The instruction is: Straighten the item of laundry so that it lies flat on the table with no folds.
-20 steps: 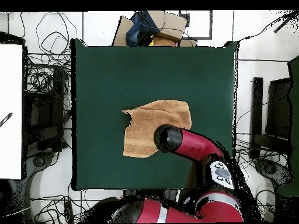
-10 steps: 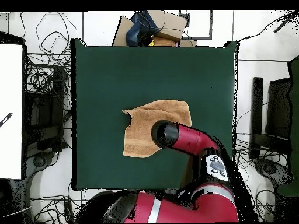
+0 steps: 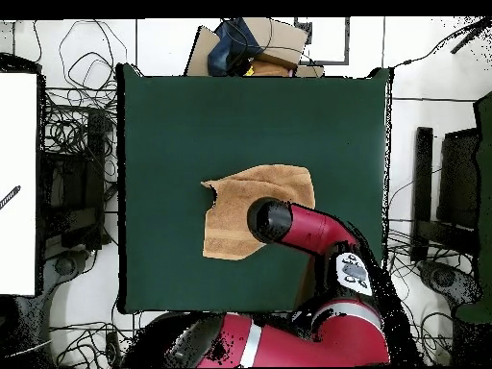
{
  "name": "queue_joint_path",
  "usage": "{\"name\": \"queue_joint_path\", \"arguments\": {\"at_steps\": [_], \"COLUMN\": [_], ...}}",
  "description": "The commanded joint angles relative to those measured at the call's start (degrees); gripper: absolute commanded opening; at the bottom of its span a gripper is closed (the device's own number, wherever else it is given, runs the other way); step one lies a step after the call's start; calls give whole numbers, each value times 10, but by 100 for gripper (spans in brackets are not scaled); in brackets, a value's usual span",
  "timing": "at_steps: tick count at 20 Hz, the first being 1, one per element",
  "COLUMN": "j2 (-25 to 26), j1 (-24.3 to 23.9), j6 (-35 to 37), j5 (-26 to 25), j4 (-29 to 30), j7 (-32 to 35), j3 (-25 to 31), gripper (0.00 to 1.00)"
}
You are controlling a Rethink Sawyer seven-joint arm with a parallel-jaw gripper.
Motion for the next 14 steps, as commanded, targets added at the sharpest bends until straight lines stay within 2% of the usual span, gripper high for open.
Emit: {"name": "queue_joint_path", "arguments": {"at_steps": [1, 5, 10, 14], "j2": [-18, -29, -64, -63], "j1": [-9, -10, -2, -17], "j6": [9, -1, 23, 18], "j5": [7, 4, 0, -11], "j4": [21, 35, 59, 68], "j7": [68, 71, 67, 45], "j3": [63, 61, 51, 66], "gripper": [0, 0, 0, 0]}}
